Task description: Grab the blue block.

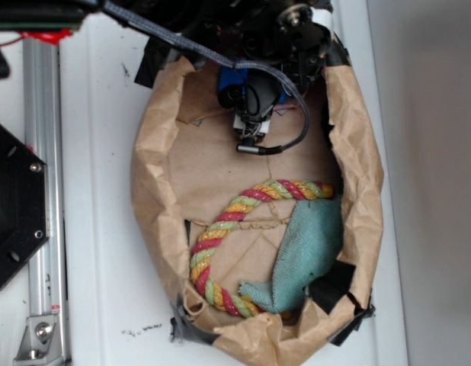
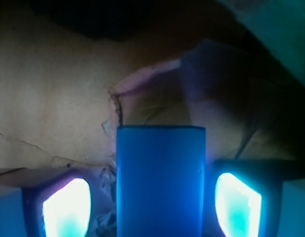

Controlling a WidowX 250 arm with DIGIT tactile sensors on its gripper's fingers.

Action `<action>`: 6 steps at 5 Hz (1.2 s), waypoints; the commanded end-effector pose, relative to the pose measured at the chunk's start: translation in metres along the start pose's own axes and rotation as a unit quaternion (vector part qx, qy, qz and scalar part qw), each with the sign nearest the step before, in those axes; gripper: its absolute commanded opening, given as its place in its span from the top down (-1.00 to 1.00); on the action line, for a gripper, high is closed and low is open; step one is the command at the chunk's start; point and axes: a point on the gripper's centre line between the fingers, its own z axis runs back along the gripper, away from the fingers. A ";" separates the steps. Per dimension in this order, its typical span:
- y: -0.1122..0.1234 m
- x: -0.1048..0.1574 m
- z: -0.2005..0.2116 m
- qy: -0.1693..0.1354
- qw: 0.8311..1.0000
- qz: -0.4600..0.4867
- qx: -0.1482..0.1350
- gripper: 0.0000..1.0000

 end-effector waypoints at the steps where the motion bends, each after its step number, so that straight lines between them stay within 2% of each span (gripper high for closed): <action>1: -0.003 0.010 -0.005 -0.013 1.000 -0.023 -0.008 -1.00; 2: -0.009 0.009 -0.018 -0.002 1.000 -0.010 -0.010 1.00; 3: -0.016 0.011 0.004 -0.028 0.999 -0.022 0.023 1.00; 4: -0.027 0.014 0.055 -0.101 0.994 -0.036 -0.004 1.00; 5: -0.050 0.018 0.107 -0.138 0.990 -0.026 -0.014 1.00; 6: -0.068 0.026 0.157 -0.111 0.991 0.067 -0.019 1.00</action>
